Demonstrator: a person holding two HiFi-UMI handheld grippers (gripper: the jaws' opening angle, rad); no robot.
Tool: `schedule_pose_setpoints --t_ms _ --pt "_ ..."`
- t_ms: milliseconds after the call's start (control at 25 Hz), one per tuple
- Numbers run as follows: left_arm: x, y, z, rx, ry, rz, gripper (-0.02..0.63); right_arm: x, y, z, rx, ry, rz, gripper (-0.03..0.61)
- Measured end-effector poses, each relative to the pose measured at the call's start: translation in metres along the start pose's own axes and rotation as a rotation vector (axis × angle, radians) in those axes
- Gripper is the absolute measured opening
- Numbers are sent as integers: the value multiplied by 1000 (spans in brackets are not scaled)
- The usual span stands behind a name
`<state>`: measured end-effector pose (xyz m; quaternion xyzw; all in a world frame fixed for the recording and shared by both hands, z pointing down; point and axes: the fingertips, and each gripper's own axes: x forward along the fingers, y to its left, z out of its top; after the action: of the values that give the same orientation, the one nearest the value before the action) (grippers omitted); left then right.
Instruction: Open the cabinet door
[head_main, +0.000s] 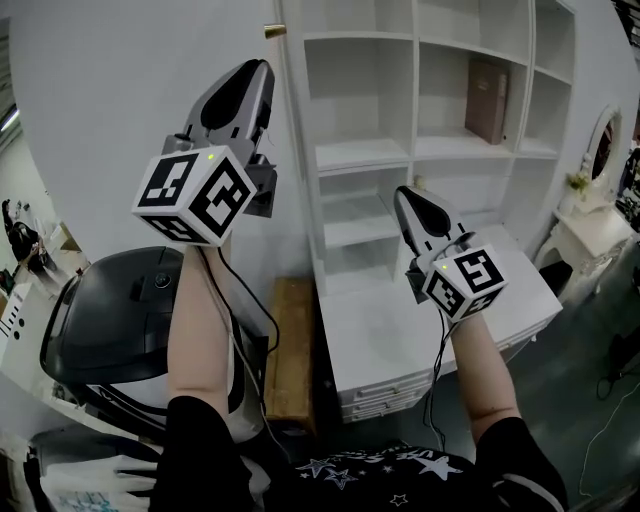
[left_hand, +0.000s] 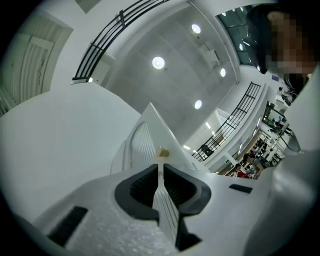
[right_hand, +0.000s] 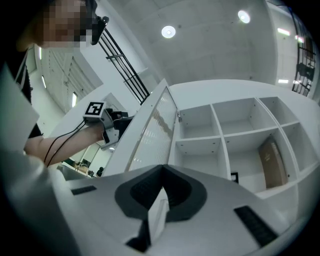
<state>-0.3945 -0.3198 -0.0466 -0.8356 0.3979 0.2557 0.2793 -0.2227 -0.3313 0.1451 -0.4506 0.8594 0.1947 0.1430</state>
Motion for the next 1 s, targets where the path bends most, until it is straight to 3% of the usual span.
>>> schedule_pose_setpoints --t_ms 240,480,600,760,1000 --pt "-54 4 -66 -50 84 55 41 -14 -4 -18 24 46 -38 6" --pt "-109 1 -133 -1 217 104 34 -30 2 -41 41 85 -46 6" --pt "-132 -16 -160 10 276 122 32 -43 0 -54 46 112 -41 6" --pt "-164 -48 -196 82 357 159 21 -61 -6 -71 46 136 -35 6" --pt "-226 -91 -256 -32 522 248 15 -92 -18 -99 69 200 1 6"
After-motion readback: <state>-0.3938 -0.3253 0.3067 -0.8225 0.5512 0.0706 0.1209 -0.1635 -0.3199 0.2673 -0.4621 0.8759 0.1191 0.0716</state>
